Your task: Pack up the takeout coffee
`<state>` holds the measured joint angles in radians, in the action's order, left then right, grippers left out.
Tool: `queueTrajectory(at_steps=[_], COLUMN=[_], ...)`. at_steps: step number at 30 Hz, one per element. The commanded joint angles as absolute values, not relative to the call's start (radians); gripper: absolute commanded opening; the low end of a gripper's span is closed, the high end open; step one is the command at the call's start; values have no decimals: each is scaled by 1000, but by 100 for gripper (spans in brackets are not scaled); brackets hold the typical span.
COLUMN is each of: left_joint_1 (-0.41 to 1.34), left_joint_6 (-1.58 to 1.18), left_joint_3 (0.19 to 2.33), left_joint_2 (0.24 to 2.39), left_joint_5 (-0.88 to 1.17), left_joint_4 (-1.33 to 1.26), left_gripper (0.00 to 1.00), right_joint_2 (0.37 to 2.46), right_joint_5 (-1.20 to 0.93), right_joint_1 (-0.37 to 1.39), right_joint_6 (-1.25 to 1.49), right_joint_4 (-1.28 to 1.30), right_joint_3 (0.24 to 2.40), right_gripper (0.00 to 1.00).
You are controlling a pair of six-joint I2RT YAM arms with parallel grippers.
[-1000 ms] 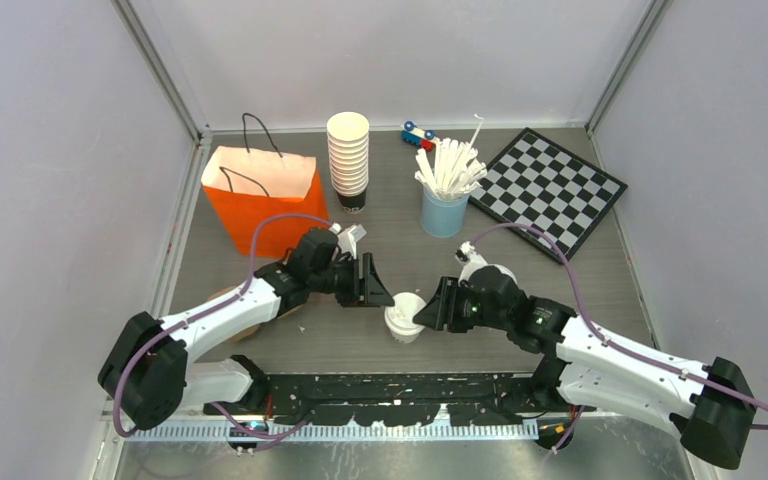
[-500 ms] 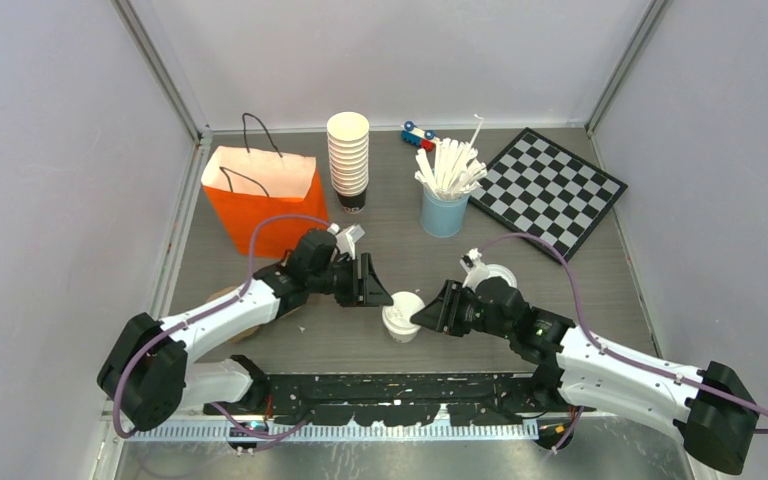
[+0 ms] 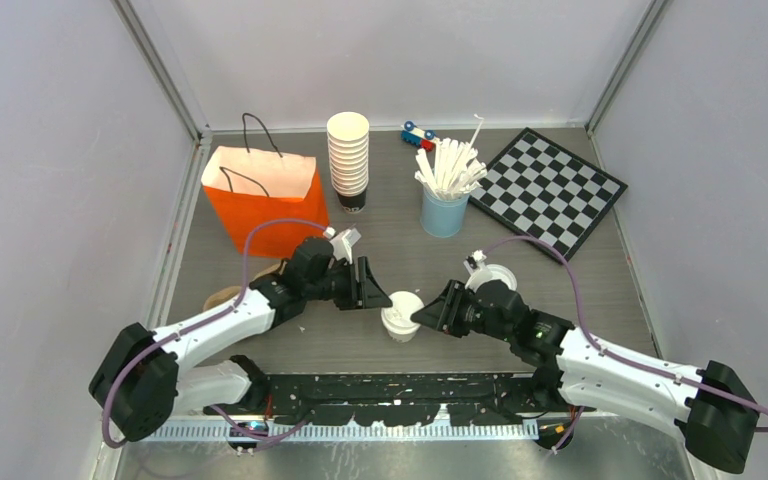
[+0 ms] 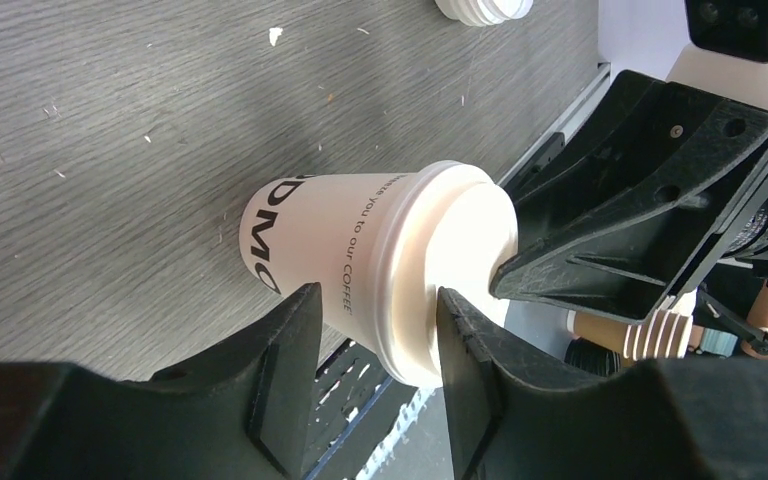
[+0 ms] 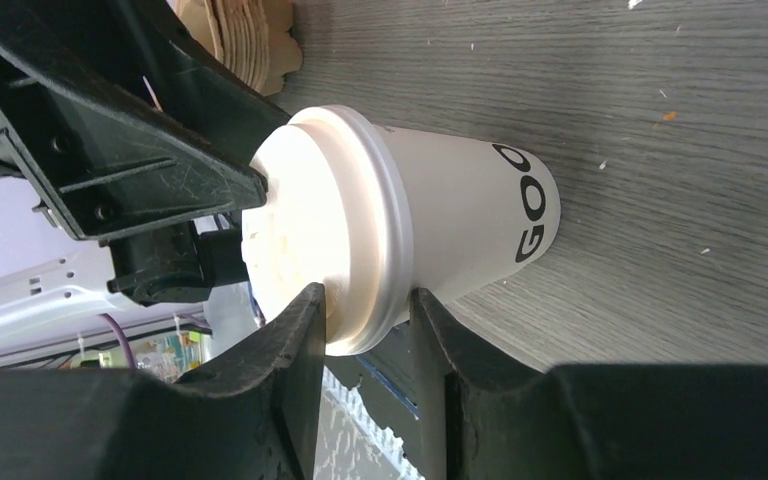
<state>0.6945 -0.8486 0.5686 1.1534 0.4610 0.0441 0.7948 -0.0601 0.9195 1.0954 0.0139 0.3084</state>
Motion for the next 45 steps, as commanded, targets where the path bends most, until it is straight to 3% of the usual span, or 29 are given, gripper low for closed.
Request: queueTrajectory(at_steps=[1,13,19,30,45], left_joint_1=[748,792,792,775,730], left_joint_6=[-837,-916,-914,-858,-770], left_joint_3=[502,525,557,683,769], left_joint_2=[1148,994,991,1010,1155], left_joint_5=[361,264,268,252,318], left_joint_4=[140,224,216,302,307], left_gripper=[46,45,50,60,58], right_joint_2=[881,889,920,835,900], right_joint_5=[99,153,90,-63,-76], right_joint_1=[940,942,942,942,976], right_joint_6=[1062,868,815,886,1043], right_joint_4=[296,324,307,327,177], right_joint_3=[246,439,522,588,549], right_gripper=[38,43,47,75,75])
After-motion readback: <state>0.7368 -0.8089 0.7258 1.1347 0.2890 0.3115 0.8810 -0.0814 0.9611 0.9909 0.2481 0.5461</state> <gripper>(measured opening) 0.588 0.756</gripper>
